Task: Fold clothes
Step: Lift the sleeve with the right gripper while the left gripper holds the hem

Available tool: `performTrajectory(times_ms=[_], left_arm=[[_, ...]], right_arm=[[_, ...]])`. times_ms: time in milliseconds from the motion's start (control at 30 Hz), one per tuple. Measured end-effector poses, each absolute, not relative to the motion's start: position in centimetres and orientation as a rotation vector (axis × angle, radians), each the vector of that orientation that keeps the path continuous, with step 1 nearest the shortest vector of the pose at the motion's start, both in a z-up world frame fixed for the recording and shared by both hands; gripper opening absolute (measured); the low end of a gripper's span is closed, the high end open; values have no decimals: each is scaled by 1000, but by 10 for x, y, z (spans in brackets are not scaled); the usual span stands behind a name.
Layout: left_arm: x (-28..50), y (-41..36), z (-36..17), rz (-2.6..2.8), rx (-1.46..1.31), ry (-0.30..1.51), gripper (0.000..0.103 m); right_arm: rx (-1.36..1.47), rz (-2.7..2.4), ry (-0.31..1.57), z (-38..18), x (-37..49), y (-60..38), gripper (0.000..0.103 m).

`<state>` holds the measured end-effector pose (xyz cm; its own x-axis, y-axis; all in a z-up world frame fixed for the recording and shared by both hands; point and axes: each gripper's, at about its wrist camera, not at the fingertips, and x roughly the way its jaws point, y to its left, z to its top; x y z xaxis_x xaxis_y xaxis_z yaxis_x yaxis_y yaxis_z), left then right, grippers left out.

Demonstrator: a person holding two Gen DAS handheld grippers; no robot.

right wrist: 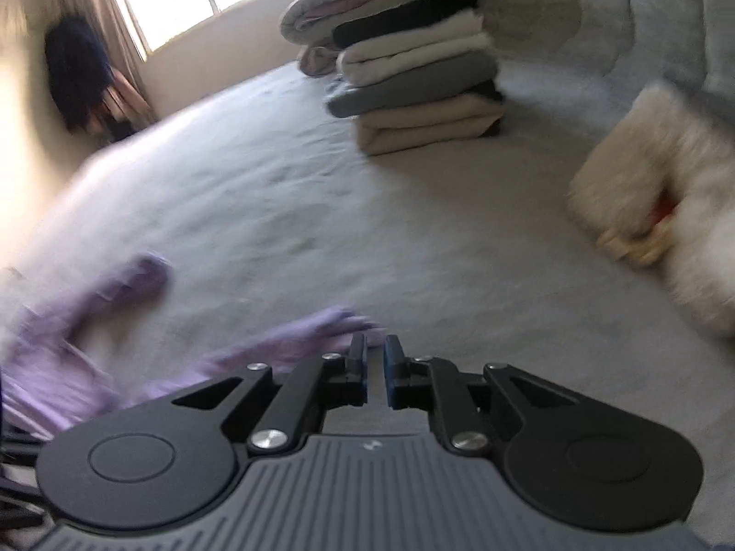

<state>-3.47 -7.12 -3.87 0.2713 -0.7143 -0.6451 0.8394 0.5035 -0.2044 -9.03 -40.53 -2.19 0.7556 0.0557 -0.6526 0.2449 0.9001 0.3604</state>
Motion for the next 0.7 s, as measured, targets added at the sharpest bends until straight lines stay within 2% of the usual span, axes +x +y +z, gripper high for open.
performTrajectory(times_ms=[33, 100, 333, 467, 533, 567, 633, 667, 700], left_arm=[[-30, -69, -38, -1033, 156, 763, 41], [-19, -65, -38, -995, 85, 783, 42], [17, -58, -47, -950, -197, 919, 42], [27, -66, -52, -894, -223, 953, 40], [31, -70, -55, -864, -223, 971, 36], [33, -72, -57, -852, -221, 982, 28], [37, -74, -61, -828, -209, 1006, 22], [38, -75, -62, -816, -203, 1014, 15], [39, -75, -64, -806, -200, 1019, 9]], right_arm=[[470, -102, 716, -24, -87, -406, 17], [515, -92, 724, -28, -80, -407, 27], [670, -58, 749, -42, -54, -410, 28], [746, -39, 757, -50, -41, -411, 28], [752, -37, 755, -52, -37, -410, 28], [750, -36, 753, -52, -36, -409, 28], [730, -31, 751, -51, -32, -407, 28], [721, -32, 755, -51, -30, -405, 27], [712, -34, 759, -52, -28, -404, 20]])
